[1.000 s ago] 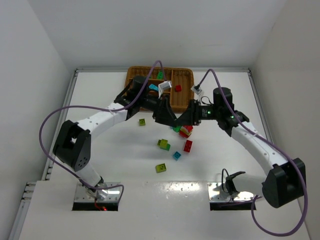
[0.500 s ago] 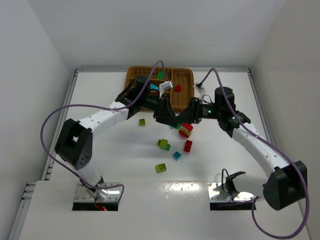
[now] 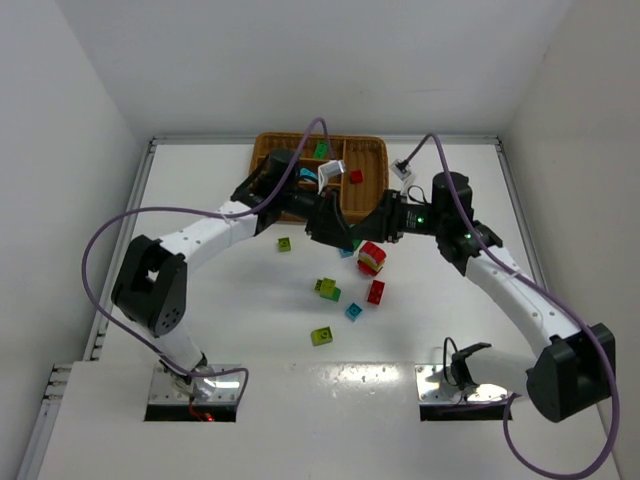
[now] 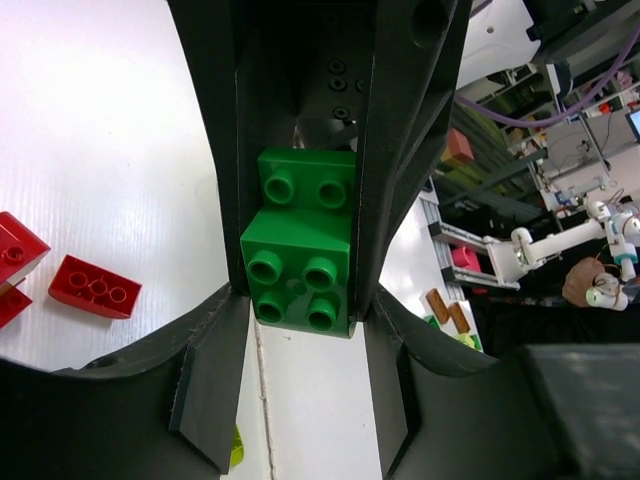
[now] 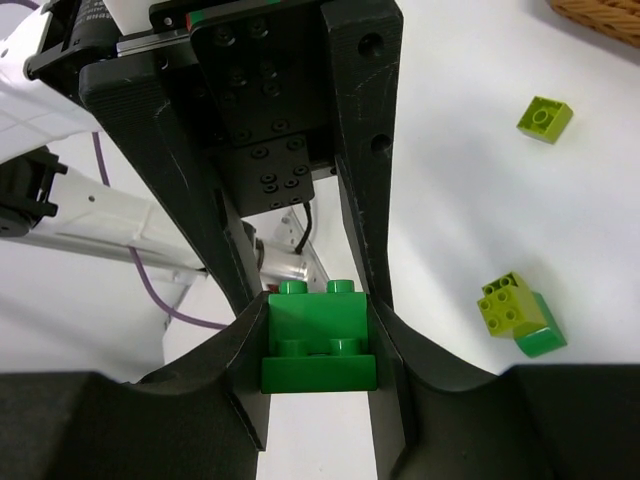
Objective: Sort the legos into containers by color
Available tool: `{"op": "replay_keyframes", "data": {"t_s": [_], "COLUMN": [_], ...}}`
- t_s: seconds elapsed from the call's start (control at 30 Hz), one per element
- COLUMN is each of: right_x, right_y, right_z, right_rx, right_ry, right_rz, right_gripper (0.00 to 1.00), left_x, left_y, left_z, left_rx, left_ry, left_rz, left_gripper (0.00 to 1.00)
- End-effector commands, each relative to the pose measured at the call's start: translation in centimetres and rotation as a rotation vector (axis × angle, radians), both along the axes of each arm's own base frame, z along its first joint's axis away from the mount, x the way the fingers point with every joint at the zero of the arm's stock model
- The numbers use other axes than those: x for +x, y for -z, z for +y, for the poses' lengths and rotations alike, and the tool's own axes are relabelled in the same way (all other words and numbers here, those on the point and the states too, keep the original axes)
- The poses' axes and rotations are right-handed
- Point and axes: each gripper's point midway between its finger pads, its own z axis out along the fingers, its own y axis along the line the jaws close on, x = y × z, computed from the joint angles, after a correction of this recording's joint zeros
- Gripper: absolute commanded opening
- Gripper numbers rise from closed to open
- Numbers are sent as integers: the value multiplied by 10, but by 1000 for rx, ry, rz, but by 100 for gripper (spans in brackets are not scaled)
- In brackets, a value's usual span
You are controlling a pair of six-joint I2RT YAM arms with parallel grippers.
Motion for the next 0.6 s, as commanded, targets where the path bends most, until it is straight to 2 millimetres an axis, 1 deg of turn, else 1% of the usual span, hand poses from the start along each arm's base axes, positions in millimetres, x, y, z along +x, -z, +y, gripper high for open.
{"op": "replay_keyframes", "data": {"t_s": [0.0, 0.03, 0.07, 0.1, 0.13, 0.17, 0.2, 0.23, 0.27, 0.3, 0.37, 0.4, 0.47, 0.5, 0.53, 0.57], "right_x": [15, 13, 14, 13, 15, 17, 17, 19, 20, 20, 20, 20, 16, 16, 14, 15], "right_y": [-18, -21, -19, -17, -19, -19, -17, -20, -18, -25, -28, -28, -32, -32, -28, -31], "right_z": [-5, -6, -6, -7, -7, -8, -9, -9, -10, -10, -11, -11, -11, -11, -11, -10], "right_rx": [6, 9, 3, -3, -5, -8, -11, -13, -20, -12, -7, -7, -1, -1, -1, 9], "right_ry": [69, 69, 78, 77, 88, 98, 110, 120, 130, 131, 142, 142, 130, 130, 120, 122], "right_rz": [-112, -121, -113, -97, -99, -100, -83, -87, -78, -96, -98, -98, -105, -105, -96, -99], "right_gripper": [23, 23, 24, 29, 35, 50, 63, 70, 83, 87, 88, 90, 90, 88, 88, 88], "left_x": [1, 2, 2, 2, 7, 8, 7, 11, 12, 16, 16, 19, 19, 19, 19, 20], "left_y": [-20, -17, -19, -19, -16, -20, -19, -19, -18, -18, -18, -18, -18, -18, -18, -21], "left_z": [6, 5, 5, 5, 7, 6, 6, 9, 8, 11, 11, 14, 14, 14, 14, 13], "left_rx": [-48, -44, -44, -44, -39, -45, -40, -40, -37, -37, -37, -37, -37, -37, -37, -41], "left_ry": [42, 42, 42, 42, 32, 32, 32, 22, 13, 2, 2, -8, -9, -9, -9, -8], "left_rz": [-38, -30, -30, -30, -22, -32, -23, -23, -25, -25, -25, -25, -25, -25, -25, -33], "left_gripper": [19, 15, 11, 3, 0, 0, 0, 0, 0, 0, 0, 0, 0, 0, 0, 0]}}
